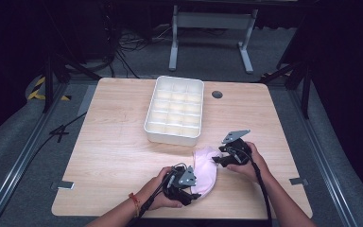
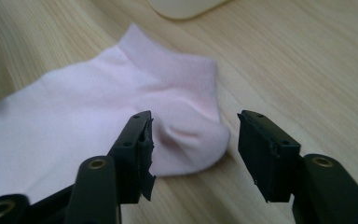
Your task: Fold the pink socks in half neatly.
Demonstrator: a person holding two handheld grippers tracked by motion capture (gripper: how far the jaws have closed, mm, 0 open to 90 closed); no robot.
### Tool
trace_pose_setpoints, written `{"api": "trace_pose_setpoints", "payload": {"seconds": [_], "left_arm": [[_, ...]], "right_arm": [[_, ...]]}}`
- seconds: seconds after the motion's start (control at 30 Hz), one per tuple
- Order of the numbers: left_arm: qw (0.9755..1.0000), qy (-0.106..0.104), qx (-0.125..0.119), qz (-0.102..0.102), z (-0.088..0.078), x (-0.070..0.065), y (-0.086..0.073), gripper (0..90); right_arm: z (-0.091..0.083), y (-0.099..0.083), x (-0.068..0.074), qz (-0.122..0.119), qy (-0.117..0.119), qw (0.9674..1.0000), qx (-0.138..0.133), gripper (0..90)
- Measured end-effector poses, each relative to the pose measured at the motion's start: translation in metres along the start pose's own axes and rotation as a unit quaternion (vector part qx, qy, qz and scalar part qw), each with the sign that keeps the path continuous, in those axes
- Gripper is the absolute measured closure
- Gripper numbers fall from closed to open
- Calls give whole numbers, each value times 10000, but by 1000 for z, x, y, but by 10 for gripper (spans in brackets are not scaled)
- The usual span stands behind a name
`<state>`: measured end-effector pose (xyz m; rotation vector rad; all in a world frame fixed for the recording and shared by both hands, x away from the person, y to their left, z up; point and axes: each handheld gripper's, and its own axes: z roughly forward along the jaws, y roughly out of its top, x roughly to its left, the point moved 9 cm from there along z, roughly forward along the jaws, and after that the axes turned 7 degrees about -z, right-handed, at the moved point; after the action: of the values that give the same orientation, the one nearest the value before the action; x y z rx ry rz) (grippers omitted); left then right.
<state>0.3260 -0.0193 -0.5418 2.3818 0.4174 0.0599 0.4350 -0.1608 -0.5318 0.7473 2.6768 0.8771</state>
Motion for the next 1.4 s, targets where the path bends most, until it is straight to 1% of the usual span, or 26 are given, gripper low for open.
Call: {"api": "trace_pose_setpoints", "payload": {"seconds": [0.03,0.17,0.23,0.3,0.33,0.37,0.4,0.43,0.5,0.53,0.63,0.7,0.73,0.77,0.8,0.83,0.9,0.93,1.0,1.03,1.1,1.2,1.27,1.3,1.33,1.4], "left_arm": [[10000,2,-3,-5,0,0,0,388],[10000,8,2,6,0,0,0,387],[10000,23,7,-16,0,0,0,383],[10000,31,-20,-7,0,2,0,370],[10000,40,-10,8,0,2,0,361],[10000,19,1,-39,0,2,-1,358],[10000,15,26,-14,0,2,0,355],[10000,23,-2,-20,1,2,0,352],[10000,40,12,-40,0,2,-1,351],[10000,44,9,-44,0,2,-1,349],[10000,69,8,-33,0,3,0,340],[10000,76,15,-50,1,4,0,327],[9999,88,-5,-57,1,5,0,318],[9999,92,36,-63,1,6,0,309],[9999,106,-20,-97,1,6,1,305],[9999,118,-4,-89,1,7,1,303],[9998,182,16,-100,1,9,1,301],[9997,202,-8,-150,1,9,1,298],[9996,255,7,-129,1,10,1,294],[9994,322,7,-110,1,12,2,292],[9994,322,15,-121,1,12,2,291],[9993,354,15,-129,1,12,2,287],[9994,325,-9,-150,2,12,3,287],[9994,314,26,-151,1,13,2,287],[9995,290,8,-148,2,14,2,288],[9993,303,-26,-206,2,14,2,289]], "right_arm": [[1,-3,0,18,-9,10000,34,425],[3,-5,-2,217,73,9997,-91,408],[4,-4,-2,184,88,9997,-161,413],[5,-3,1,115,109,9997,-169,453],[5,-2,4,55,126,9997,-196,488],[6,-2,6,42,148,9997,-211,539],[6,-1,8,14,198,9995,-249,584],[6,0,12,18,279,9992,-282,647],[5,1,14,61,385,9988,-302,732],[5,1,15,111,466,9984,-313,757],[6,1,16,136,528,9979,-343,809],[6,2,16,98,528,9979,-352,822],[5,2,16,121,499,9981,-342,824],[5,2,16,80,470,9982,-356,825],[5,3,16,26,459,9982,-396,827],[5,4,15,8,421,9983,-404,827],[4,5,14,-72,316,9985,-448,827],[1,7,14,-75,278,9983,-499,827],[-2,10,13,-122,236,9980,-577,827],[-4,11,13,-142,218,9978,-616,827],[-6,13,14,-191,209,9972,-691,827],[-7,14,14,-203,193,9971,-714,827],[-8,15,14,-273,163,9967,-743,827],[-9,16,14,-282,179,9962,-806,827],[-11,17,15,-262,193,9961,-822,827],[-13,18,16,-293,202,9956,-869,827]]}}
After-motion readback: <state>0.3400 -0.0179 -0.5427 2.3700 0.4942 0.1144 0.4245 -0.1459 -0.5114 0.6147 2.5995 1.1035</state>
